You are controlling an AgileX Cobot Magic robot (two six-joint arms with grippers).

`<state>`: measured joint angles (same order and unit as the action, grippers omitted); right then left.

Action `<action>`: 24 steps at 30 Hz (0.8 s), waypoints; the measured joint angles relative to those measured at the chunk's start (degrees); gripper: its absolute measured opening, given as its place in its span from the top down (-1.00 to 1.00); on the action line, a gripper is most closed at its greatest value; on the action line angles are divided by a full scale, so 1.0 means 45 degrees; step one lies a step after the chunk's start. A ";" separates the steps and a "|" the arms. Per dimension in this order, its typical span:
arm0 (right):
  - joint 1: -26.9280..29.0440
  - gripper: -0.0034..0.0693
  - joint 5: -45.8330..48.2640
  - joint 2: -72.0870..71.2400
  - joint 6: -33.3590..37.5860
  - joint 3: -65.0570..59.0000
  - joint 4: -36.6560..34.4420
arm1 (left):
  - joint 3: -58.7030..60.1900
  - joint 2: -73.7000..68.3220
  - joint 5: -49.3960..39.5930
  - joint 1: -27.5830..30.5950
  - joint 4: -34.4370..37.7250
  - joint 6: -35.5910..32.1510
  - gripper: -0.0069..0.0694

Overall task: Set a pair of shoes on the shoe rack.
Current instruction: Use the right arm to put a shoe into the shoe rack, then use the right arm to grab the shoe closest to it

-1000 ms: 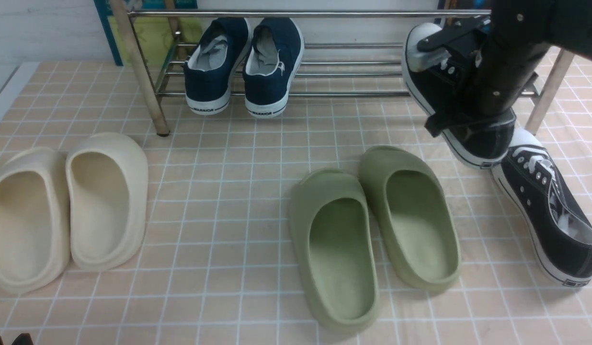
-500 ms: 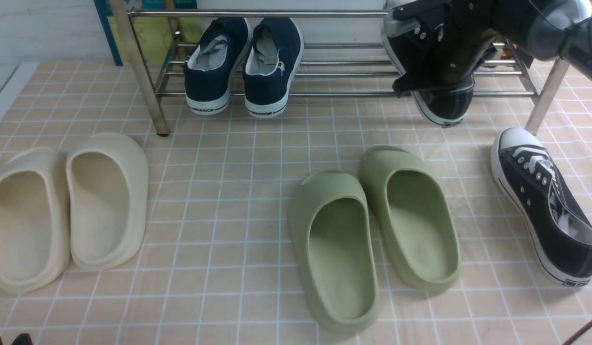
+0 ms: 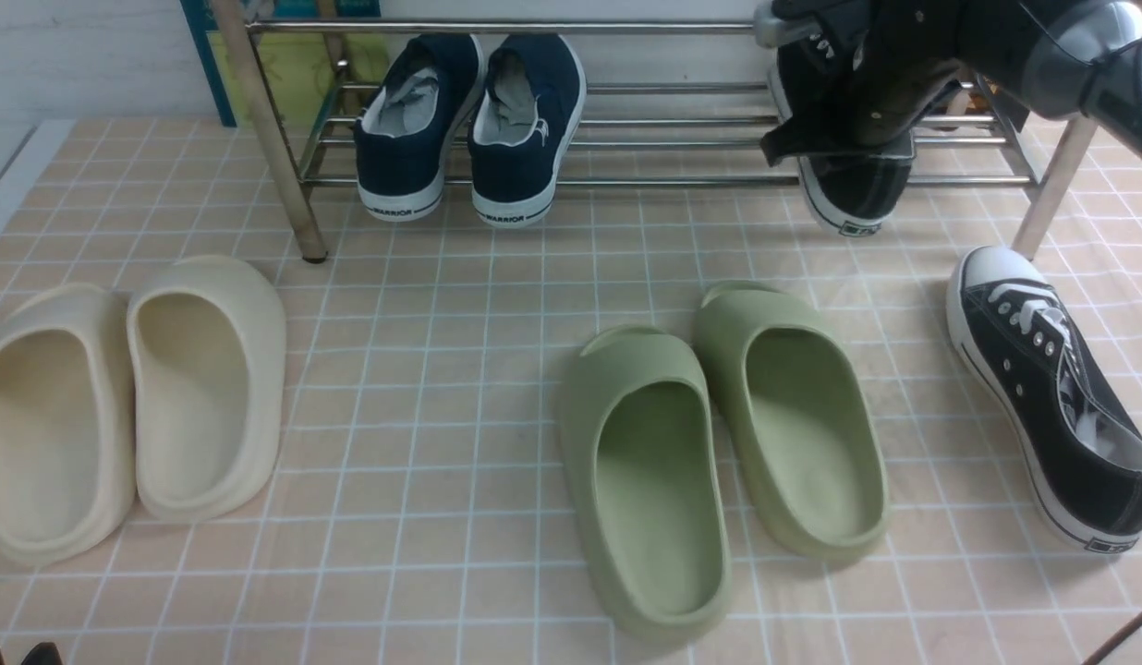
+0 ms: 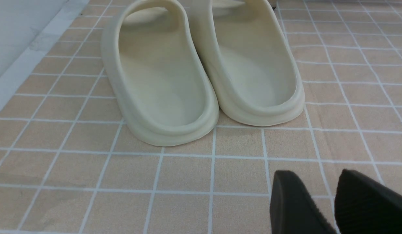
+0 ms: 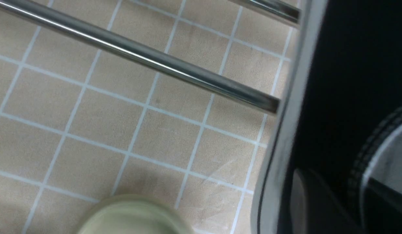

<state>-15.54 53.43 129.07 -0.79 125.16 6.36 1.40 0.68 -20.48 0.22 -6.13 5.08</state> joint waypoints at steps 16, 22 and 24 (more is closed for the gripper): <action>0.0000 -0.21 0.3977 -0.3900 0.0508 -0.0336 -0.0272 | 0.0000 0.0000 0.0000 0.0000 -0.0025 0.0000 0.19; 0.0000 -0.21 0.3978 -0.7038 0.0623 -0.4212 -0.0483 | 0.0000 0.0000 0.0000 0.0000 -0.0025 0.0000 0.19; 0.0000 -0.21 0.3978 -0.8556 0.0537 -0.6587 -0.0536 | 0.0000 0.0000 0.0000 0.0000 -0.0070 0.0000 0.19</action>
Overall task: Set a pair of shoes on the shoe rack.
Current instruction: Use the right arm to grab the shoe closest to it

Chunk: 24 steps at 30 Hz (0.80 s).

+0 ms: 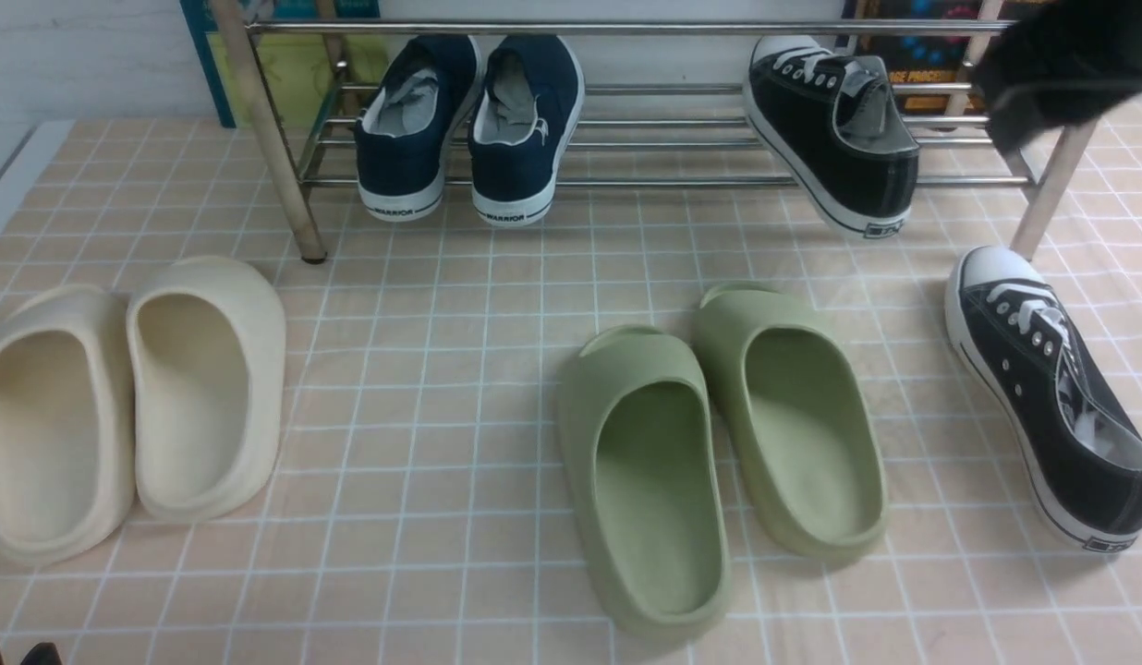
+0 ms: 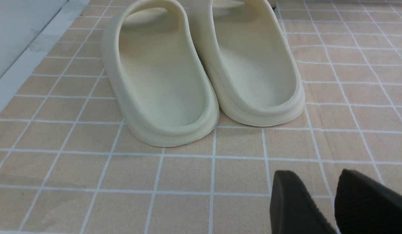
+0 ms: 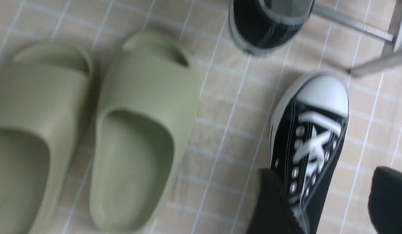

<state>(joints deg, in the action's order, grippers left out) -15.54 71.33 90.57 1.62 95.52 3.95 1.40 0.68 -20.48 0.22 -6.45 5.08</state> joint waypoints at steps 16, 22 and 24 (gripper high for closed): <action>0.1365 -0.21 -0.4115 -0.0368 -0.2139 -0.7770 0.0762 | 0.0000 0.0000 0.0000 0.0000 -0.0089 0.0000 0.19; 0.1652 -0.21 -0.4809 0.0814 -0.2139 -0.7770 0.0857 | 0.0000 0.0000 0.0000 0.0000 -0.0100 0.0000 0.19; 0.1652 -0.19 -0.4992 0.1250 -0.2127 -0.7770 0.0831 | 0.0000 0.0000 0.0000 0.0000 -0.0100 0.0000 0.19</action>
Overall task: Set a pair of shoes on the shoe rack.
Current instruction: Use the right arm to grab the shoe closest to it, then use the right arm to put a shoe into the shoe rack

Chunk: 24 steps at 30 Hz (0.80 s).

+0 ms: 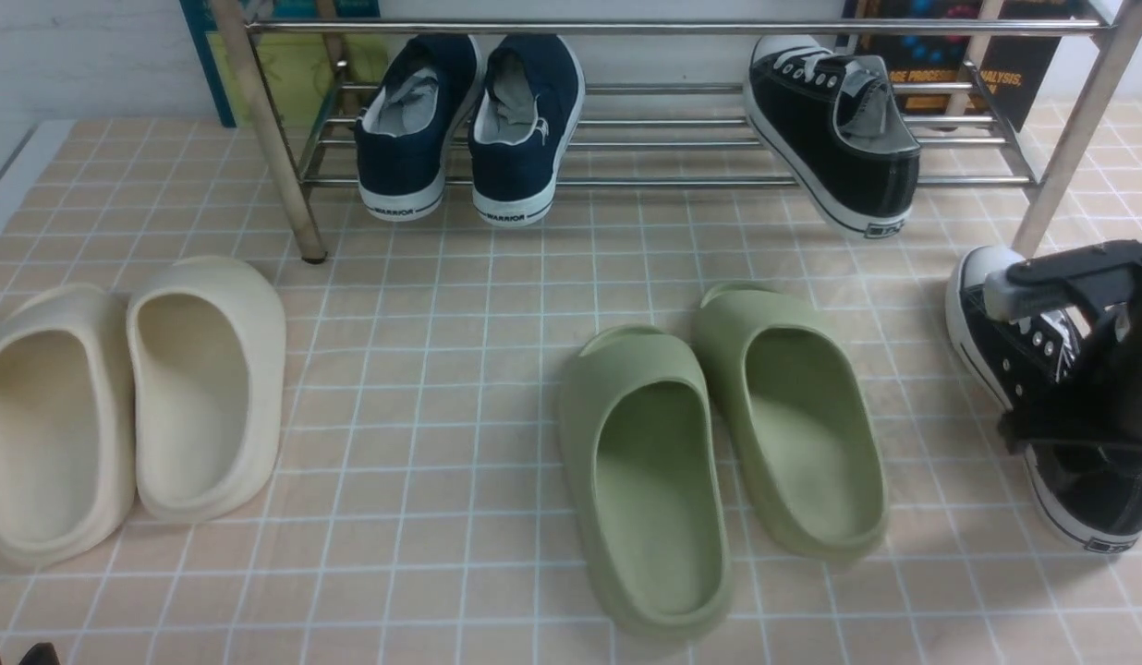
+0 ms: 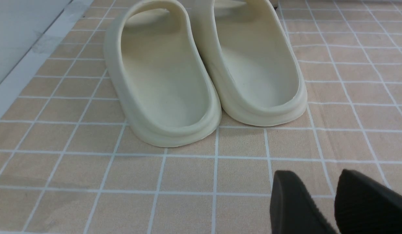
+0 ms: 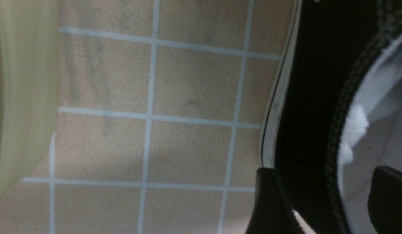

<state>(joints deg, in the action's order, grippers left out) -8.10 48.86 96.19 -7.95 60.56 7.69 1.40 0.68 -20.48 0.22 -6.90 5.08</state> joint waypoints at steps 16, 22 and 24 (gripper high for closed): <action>0.0000 0.89 0.1492 0.0096 0.1397 0.1434 -0.0780 | 0.0000 0.0000 0.0000 0.0000 0.0000 0.0000 0.19; 0.0000 0.89 0.1983 -0.0301 0.2097 0.3049 -0.1370 | 0.0000 0.0000 0.0000 0.0000 -0.0074 0.0000 0.19; -0.0012 0.89 0.2235 -0.0194 0.2359 0.3529 -0.1709 | 0.0000 0.0000 0.0000 0.0000 -0.0202 0.0000 0.19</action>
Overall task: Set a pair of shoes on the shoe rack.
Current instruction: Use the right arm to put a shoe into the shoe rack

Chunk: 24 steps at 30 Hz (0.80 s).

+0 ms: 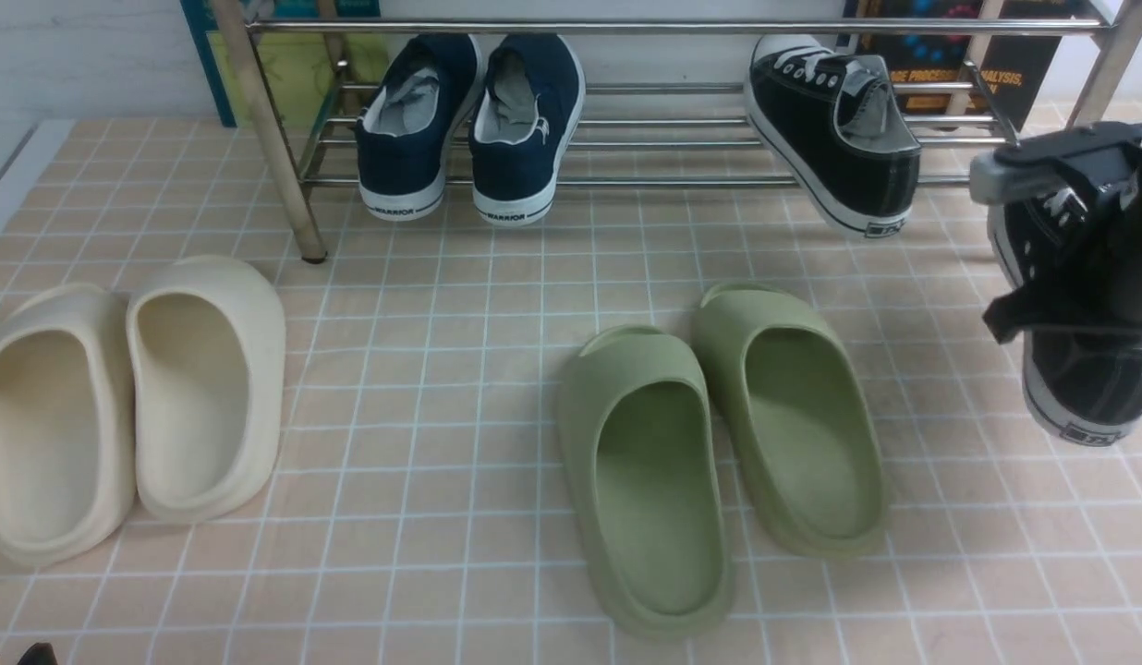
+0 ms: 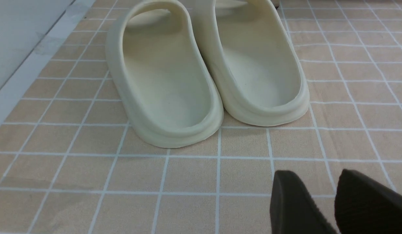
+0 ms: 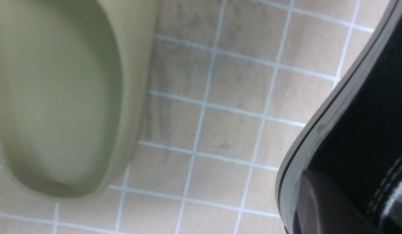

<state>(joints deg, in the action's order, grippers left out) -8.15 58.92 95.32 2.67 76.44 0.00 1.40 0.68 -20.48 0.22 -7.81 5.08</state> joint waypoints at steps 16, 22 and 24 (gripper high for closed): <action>-0.0461 0.89 0.2274 0.0646 0.0420 0.1929 -0.0688 | 0.0000 0.0000 -0.0013 0.0000 -0.0348 0.0000 0.19; -0.0671 0.88 0.2793 -0.0139 0.0533 0.1954 -0.0669 | 0.0000 0.0000 -0.0013 0.0000 -0.0368 0.0000 0.19; -0.0671 0.88 0.2702 -0.0168 0.0533 0.1967 -0.0517 | 0.0000 0.0000 -0.0013 0.0000 -0.0368 0.0000 0.19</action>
<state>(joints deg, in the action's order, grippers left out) -11.17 71.08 94.56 5.07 85.29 -2.33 1.40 0.68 -20.53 0.22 -9.46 5.08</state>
